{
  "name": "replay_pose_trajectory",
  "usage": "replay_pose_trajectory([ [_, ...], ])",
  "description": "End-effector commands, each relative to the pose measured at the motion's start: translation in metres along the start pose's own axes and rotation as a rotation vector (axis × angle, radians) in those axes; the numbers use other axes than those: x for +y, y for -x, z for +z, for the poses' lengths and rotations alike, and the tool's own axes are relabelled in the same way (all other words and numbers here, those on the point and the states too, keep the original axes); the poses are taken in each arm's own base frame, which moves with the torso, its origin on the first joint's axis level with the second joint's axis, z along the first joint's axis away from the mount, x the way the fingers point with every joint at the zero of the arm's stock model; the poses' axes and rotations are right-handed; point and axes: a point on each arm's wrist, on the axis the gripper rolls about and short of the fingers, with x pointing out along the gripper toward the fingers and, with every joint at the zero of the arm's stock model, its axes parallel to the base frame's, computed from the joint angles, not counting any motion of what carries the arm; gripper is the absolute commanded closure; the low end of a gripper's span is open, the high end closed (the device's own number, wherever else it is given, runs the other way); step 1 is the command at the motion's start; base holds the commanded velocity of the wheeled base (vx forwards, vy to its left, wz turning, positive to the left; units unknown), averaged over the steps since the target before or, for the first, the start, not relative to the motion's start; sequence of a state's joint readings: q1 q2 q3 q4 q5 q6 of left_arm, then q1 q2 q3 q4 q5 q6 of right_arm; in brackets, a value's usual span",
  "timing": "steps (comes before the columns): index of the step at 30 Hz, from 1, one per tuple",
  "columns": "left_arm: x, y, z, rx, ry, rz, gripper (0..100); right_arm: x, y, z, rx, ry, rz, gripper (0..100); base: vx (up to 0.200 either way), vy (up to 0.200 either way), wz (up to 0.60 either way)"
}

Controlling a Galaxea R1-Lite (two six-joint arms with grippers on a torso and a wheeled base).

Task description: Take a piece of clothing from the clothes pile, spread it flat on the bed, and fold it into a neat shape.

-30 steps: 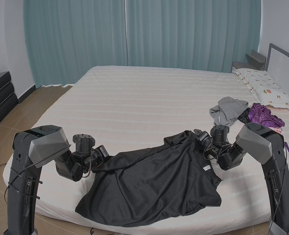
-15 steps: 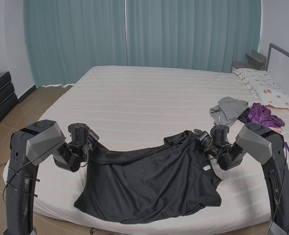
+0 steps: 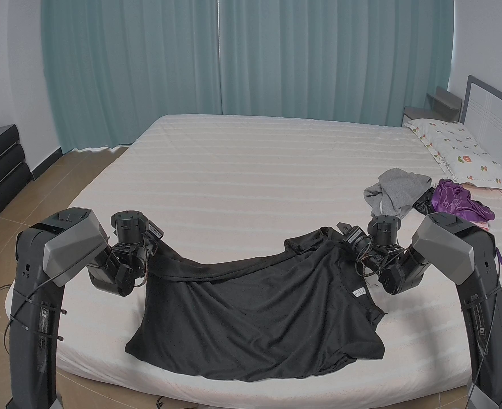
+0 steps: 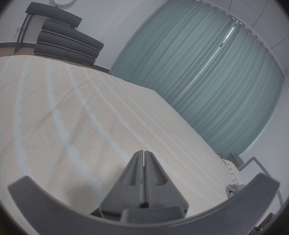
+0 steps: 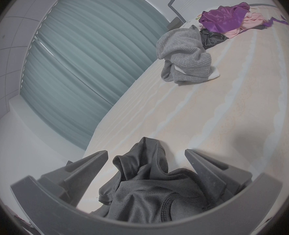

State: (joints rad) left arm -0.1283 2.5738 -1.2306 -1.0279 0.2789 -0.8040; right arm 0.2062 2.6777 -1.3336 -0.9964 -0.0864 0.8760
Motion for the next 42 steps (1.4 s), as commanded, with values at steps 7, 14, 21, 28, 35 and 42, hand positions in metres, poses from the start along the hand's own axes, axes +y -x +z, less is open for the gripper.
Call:
replay_pose_trajectory([
  [7, 0.016, -0.005, 0.011, -0.023, 0.012, 0.039, 100, -0.014, -0.003, 0.001, 0.064, 0.072, 0.016, 0, 0.0, 0.0, 0.0],
  [14, 0.021, -0.007, 0.015, -0.034, 0.017, 0.049, 100, -0.016, -0.012, 0.001, 0.094, 0.08, -0.007, 0, 0.0, 0.0, 0.0],
  [21, 0.024, -0.009, 0.018, -0.039, 0.018, 0.056, 100, -0.019, -0.009, 0.003, 0.143, 0.071, -0.003, 100, 0.0, 0.0, 0.0],
  [28, 0.024, -0.012, 0.017, -0.043, 0.018, 0.05, 100, -0.023, 0.001, 0.031, 0.056, 0.039, -0.063, 100, 0.0, 0.0, 0.0],
  [35, 0.021, -0.023, 0.017, -0.065, 0.023, 0.028, 100, -0.059, 0.011, 0.07, -0.005, -0.006, -0.145, 100, 0.0, 0.0, 0.0],
  [42, 0.016, -0.032, 0.017, -0.087, 0.031, 0.001, 100, -0.059, 0.014, 0.069, -0.006, -0.006, -0.148, 100, 0.0, 0.0, 0.0],
])
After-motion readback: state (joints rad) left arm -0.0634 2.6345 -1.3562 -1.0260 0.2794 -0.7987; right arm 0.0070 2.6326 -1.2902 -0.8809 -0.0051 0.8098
